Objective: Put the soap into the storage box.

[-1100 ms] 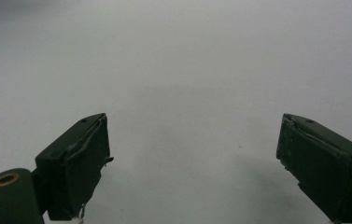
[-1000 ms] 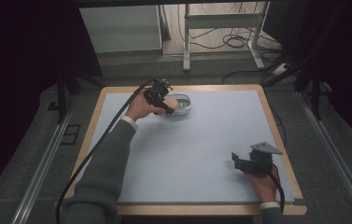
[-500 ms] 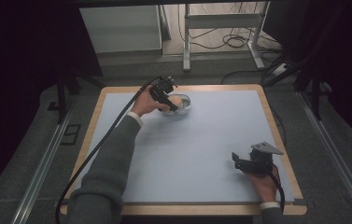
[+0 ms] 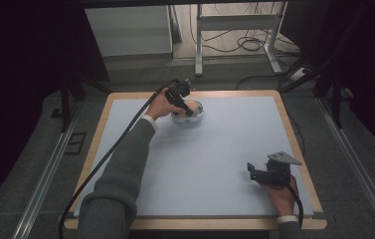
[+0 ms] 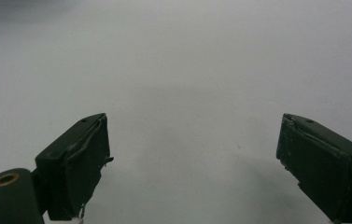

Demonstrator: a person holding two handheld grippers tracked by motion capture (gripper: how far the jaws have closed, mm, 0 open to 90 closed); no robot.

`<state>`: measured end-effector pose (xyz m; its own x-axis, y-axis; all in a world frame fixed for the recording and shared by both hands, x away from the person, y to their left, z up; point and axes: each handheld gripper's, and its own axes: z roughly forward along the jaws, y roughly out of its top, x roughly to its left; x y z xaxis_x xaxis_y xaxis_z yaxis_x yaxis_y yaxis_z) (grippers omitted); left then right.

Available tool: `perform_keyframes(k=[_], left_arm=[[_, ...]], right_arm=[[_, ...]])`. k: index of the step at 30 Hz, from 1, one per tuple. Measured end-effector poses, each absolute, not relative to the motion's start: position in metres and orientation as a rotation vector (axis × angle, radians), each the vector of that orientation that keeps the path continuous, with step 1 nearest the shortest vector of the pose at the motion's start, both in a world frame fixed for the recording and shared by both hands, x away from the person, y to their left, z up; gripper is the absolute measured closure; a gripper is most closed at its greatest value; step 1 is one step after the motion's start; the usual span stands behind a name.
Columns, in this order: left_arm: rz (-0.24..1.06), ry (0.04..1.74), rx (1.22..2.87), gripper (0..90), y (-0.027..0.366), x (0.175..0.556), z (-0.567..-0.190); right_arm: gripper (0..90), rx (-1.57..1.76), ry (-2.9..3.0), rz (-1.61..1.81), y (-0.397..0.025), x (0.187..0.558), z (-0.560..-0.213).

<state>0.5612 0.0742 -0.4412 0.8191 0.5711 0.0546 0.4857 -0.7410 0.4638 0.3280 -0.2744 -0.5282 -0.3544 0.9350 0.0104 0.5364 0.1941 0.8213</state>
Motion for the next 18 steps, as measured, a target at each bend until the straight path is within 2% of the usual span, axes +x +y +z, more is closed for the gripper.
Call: perform_keyframes(k=[18], left_arm=[[0.238,0.834,2.587,32.3,0.074,0.572,-0.46]], right_arm=[[9.6,1.366,1.974,1.035,-0.274,0.328,-0.528]])
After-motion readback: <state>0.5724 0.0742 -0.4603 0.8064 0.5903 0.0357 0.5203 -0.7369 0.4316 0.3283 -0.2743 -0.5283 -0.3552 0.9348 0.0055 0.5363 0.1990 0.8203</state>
